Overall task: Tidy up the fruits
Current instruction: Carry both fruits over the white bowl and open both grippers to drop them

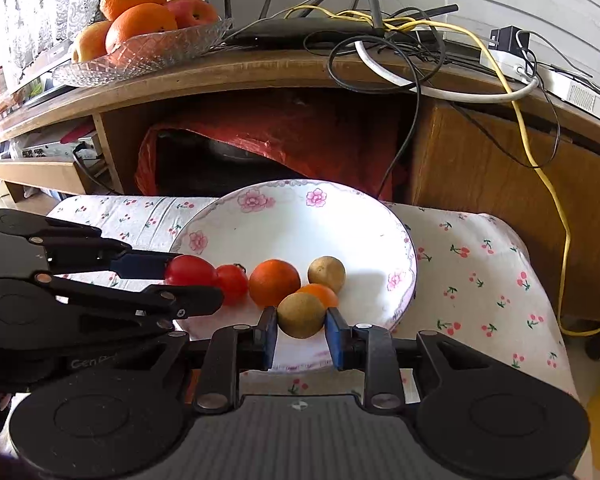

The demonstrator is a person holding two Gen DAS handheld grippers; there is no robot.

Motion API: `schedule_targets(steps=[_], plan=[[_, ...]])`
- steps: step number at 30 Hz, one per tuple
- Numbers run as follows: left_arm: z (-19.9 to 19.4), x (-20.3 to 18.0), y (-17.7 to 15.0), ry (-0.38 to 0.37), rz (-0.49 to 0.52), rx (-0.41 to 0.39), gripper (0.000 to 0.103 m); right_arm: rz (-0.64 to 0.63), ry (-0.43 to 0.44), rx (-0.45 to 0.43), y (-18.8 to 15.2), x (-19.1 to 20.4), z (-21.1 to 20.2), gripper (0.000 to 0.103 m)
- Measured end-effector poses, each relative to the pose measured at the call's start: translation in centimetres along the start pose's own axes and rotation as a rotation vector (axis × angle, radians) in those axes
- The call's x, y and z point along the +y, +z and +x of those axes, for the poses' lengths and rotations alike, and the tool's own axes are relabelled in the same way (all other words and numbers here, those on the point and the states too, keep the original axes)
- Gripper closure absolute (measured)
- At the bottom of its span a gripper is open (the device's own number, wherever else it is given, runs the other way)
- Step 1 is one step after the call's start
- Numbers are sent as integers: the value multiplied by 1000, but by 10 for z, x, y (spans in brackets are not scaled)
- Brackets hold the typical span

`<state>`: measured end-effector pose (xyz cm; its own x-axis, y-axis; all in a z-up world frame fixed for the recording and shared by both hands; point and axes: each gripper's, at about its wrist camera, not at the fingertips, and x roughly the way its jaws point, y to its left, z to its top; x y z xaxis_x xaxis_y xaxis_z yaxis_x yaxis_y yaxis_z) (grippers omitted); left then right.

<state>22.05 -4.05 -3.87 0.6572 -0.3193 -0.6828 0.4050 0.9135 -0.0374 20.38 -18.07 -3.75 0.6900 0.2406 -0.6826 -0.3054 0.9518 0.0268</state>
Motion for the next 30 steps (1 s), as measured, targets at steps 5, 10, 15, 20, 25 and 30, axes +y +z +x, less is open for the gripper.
schedule_targets(steps=[5,10,15,20,25,30], plan=[[2,-4,-1,10,31,-5,58,5,-14,-10,4,-3,4,75],[-1,-3,-1,13,23,-13,55,3,-28,-20,3,-4,1,71],[-6,0,0,22,12,-25,50,9,-35,-38,6,-5,-5,69],[-9,1,2,27,4,-35,49,14,-33,-56,8,-6,-8,69],[-16,5,6,39,-8,-56,49,37,-40,-65,11,-10,-11,68],[-28,14,9,51,-37,-79,48,75,-28,-77,13,-12,-19,65]])
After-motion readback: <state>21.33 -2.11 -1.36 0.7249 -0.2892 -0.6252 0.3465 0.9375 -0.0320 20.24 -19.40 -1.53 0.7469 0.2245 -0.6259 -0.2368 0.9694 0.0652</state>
